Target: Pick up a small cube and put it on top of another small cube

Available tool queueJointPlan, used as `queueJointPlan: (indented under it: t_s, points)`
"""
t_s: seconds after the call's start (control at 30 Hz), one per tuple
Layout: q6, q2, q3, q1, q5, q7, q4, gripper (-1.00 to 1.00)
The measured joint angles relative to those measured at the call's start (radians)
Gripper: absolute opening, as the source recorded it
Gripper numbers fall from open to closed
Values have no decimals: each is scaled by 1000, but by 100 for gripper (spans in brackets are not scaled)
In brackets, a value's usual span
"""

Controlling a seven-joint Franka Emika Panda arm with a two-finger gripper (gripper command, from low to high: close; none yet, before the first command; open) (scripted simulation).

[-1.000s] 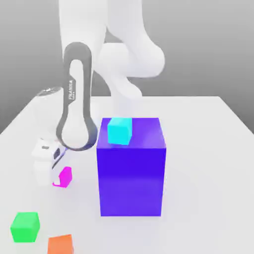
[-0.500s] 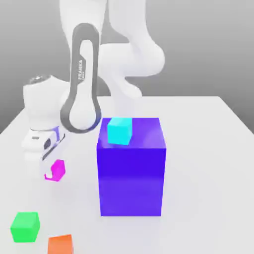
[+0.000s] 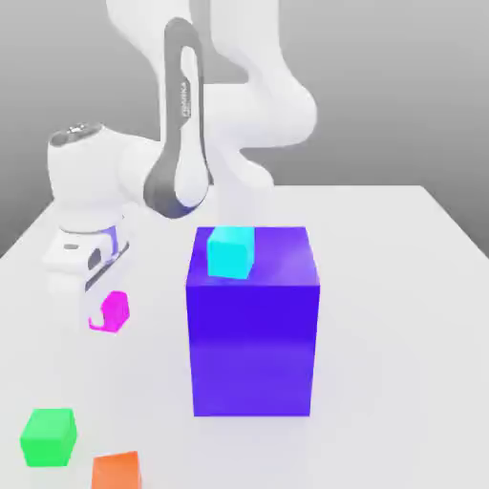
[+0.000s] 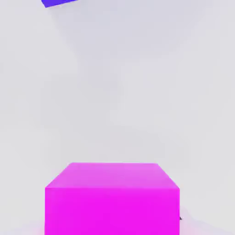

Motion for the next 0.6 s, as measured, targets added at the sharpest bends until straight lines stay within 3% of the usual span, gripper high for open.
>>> queueJointPlan:
  t_s: [0.1,0.2,0.6]
  points:
    - [-18,-20,26,-38,-82,72,4,-100]
    - [-73,16,46,-14,-59,107,92,-100]
    - [-324,249,194,61,328,79,527,-100]
